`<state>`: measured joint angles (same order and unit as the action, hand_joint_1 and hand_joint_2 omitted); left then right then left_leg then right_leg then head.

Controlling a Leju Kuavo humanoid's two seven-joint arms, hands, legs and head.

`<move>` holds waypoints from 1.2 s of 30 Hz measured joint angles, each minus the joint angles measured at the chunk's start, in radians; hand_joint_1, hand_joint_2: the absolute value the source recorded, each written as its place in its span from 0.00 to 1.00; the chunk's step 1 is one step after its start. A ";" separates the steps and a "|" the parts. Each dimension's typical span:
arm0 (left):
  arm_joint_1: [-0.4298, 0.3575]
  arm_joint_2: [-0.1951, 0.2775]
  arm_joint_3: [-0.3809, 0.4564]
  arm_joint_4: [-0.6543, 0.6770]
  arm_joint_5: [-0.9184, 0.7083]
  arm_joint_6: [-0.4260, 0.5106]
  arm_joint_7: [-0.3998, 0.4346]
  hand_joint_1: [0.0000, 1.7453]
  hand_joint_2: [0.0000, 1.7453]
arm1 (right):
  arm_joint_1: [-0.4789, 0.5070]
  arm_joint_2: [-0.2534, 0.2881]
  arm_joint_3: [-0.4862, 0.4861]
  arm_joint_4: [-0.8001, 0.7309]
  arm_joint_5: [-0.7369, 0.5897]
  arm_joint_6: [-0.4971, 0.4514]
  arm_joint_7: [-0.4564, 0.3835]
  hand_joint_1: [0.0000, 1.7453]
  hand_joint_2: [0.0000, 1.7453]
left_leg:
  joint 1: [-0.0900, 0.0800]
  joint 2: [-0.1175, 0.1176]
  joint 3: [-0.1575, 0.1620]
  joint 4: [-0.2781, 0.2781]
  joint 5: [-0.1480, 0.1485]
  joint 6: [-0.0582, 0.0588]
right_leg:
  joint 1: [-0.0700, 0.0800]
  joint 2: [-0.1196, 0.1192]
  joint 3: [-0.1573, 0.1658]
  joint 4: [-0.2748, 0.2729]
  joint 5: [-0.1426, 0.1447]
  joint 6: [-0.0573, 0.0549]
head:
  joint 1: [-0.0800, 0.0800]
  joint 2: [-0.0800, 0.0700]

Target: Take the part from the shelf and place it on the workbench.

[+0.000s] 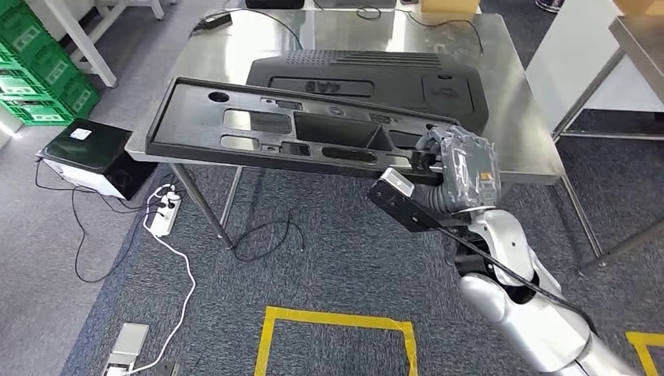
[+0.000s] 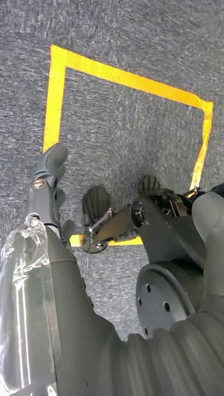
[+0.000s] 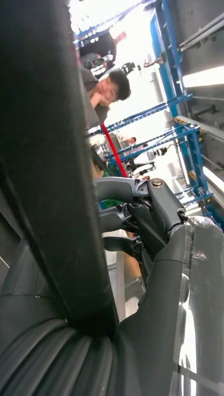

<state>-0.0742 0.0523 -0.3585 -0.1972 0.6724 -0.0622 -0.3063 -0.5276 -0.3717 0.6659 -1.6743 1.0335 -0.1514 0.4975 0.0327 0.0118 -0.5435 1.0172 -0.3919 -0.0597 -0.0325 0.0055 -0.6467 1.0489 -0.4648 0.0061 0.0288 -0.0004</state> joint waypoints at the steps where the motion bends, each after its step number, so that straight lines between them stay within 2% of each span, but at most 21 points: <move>1: -0.001 0.000 0.000 0.000 0.000 0.000 0.000 0.00 1.00 | 0.000 0.000 0.000 0.000 0.000 0.000 0.000 1.00 1.00 | 0.002 0.000 0.003 0.001 -0.004 -0.005 | 0.001 0.001 0.001 0.000 -0.002 -0.009 | -0.007 0.000; 3: -0.003 0.000 -0.002 0.000 0.000 0.001 0.001 0.00 1.00 | 0.000 0.000 -0.001 0.000 0.000 -0.001 0.000 1.00 1.00 | 0.003 -0.001 -0.012 0.047 -0.033 -0.010 | 0.001 0.004 0.006 -0.001 -0.006 -0.024 | -0.020 0.000; 4: -0.004 0.000 -0.002 0.000 0.000 0.001 0.001 0.00 1.00 | 0.000 0.000 -0.001 0.000 0.000 -0.001 0.000 1.00 1.00 | 0.001 -0.001 -0.036 0.100 -0.060 -0.010 | 0.002 0.004 0.009 -0.001 -0.008 -0.029 | -0.029 0.000; 6: -0.005 0.000 -0.004 0.000 0.000 0.001 0.001 0.00 1.00 | 0.001 0.000 -0.001 0.000 -0.001 -0.002 0.000 1.00 1.00 | -0.003 -0.002 -0.110 0.239 -0.114 -0.007 | 0.009 0.005 0.013 -0.001 -0.012 -0.036 | -0.046 0.000; 7: -0.004 0.000 -0.005 0.000 0.000 0.001 0.002 0.00 1.00 | 0.002 0.000 -0.001 0.000 -0.001 -0.002 0.000 1.00 1.00 | -0.007 -0.002 -0.141 0.286 -0.122 -0.003 | 0.013 0.007 0.015 -0.001 -0.014 -0.039 | -0.053 0.000; 8: -0.003 0.000 -0.005 0.000 0.000 0.001 0.003 0.00 1.00 | 0.003 0.000 -0.001 0.000 -0.001 -0.002 0.000 1.00 1.00 | -0.010 -0.003 -0.157 0.300 -0.111 0.003 | 0.018 0.009 0.018 -0.001 -0.016 -0.042 | -0.058 0.000; 9: -0.003 0.000 -0.006 0.000 0.000 0.001 0.004 0.00 1.00 | 0.003 0.000 -0.001 0.000 -0.001 -0.002 0.000 1.00 1.00 | -0.015 -0.003 -0.154 0.273 -0.081 0.013 | 0.023 0.012 0.022 -0.001 -0.017 -0.044 | -0.063 0.000; 11: -0.003 0.002 -0.006 0.000 0.001 0.001 0.004 0.00 1.00 | 0.003 0.000 -0.001 0.000 -0.001 -0.002 0.000 1.00 1.00 | -0.029 -0.008 -0.109 0.146 -0.002 0.038 | 0.030 0.015 0.029 -0.002 -0.022 -0.046 | -0.070 0.000; 12: -0.003 0.003 -0.006 0.000 0.001 0.001 0.004 0.00 1.00 | 0.003 0.000 -0.001 0.000 -0.001 -0.002 0.000 1.00 1.00 | -0.035 -0.008 -0.088 0.086 0.025 0.048 | 0.032 0.017 0.032 -0.002 -0.023 -0.045 | -0.071 0.000; 13: -0.003 0.003 -0.006 0.000 0.002 0.002 0.004 0.00 1.00 | 0.003 0.000 -0.001 0.000 -0.001 -0.003 0.000 1.00 1.00 | -0.038 -0.008 -0.074 0.044 0.041 0.052 | 0.035 0.018 0.032 -0.002 -0.027 -0.044 | -0.070 0.000; 16: -0.004 0.003 -0.008 0.000 0.002 0.002 0.004 0.00 1.00 | 0.005 0.000 -0.001 0.000 -0.001 -0.003 0.001 1.00 1.00 | -0.040 -0.006 -0.066 0.016 0.047 0.035 | 0.035 0.018 0.032 -0.002 -0.032 -0.047 | -0.066 0.000; 17: -0.004 0.003 -0.008 0.000 0.002 0.002 0.004 0.00 1.00 | 0.005 0.001 -0.001 0.000 -0.001 -0.003 0.001 1.00 1.00 | -0.041 -0.007 -0.066 0.017 0.046 0.033 | 0.034 0.017 0.033 -0.004 -0.031 -0.047 | -0.065 0.000; 26: -0.004 0.002 -0.011 0.000 0.004 0.003 0.004 0.00 1.00 | 0.004 0.002 -0.001 0.000 -0.001 -0.004 0.001 1.00 1.00 | -0.041 -0.012 -0.066 0.017 0.046 0.043 | 0.034 0.015 0.041 -0.018 -0.027 -0.037 | -0.046 0.000; 36: -0.004 0.002 -0.021 0.000 0.011 0.004 0.002 0.00 1.00 | 0.004 0.002 -0.001 0.000 -0.006 -0.005 0.001 1.00 1.00 | -0.040 -0.012 -0.066 0.017 0.046 0.044 | 0.032 0.013 0.042 -0.019 -0.027 -0.035 | -0.034 0.000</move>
<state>-0.0783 0.0546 -0.3791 -0.1972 0.6829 -0.0585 -0.3041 -0.5233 -0.3700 0.6653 -1.6739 1.0279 -0.1561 0.4986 -0.0075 -0.0002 -0.6094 1.0340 -0.3460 -0.0156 -0.0001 0.0190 -0.6047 1.0296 -0.4917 -0.0292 -0.0054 -0.0004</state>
